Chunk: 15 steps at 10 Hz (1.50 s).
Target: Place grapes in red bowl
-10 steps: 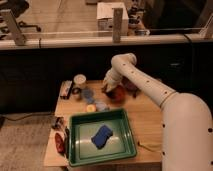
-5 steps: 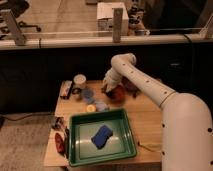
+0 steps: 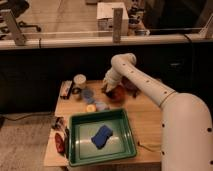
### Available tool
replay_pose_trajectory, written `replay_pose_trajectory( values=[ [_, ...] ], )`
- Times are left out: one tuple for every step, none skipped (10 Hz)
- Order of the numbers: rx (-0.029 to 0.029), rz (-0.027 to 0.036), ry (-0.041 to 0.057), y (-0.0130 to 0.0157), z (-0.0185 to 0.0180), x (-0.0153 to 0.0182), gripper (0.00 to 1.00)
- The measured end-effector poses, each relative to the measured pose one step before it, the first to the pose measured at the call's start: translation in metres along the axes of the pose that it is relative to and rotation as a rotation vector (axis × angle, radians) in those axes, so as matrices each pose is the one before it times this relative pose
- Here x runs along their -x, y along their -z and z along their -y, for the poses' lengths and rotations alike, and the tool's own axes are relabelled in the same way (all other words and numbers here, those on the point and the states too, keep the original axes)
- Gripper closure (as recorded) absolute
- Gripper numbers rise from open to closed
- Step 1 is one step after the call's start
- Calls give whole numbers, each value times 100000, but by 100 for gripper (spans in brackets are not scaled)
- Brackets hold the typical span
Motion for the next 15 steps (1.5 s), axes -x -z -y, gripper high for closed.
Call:
replay_pose_trajectory(
  values=[
    [37, -6, 301, -2, 6, 17, 82],
    [38, 36, 415, -22, 5, 30, 82],
    [-68, 128, 448, 10, 26, 38, 82],
    [-23, 69, 251, -5, 15, 10, 82],
    [-15, 63, 343, 3, 40, 13, 82],
    [51, 75, 344, -54, 8, 17, 82],
    [-18, 19, 289, -9, 30, 16, 82],
    [-40, 55, 333, -5, -1, -11, 82],
    [-97, -22, 152, 45, 28, -31, 82],
    [15, 31, 348, -22, 7, 19, 82],
    [-57, 103, 254, -11, 37, 34, 82],
    [-10, 123, 257, -51, -22, 0, 82],
    [-136, 37, 242, 30, 19, -13, 82],
    [-53, 39, 334, 0, 15, 19, 84],
    [0, 42, 482, -35, 15, 58, 88]
  ],
)
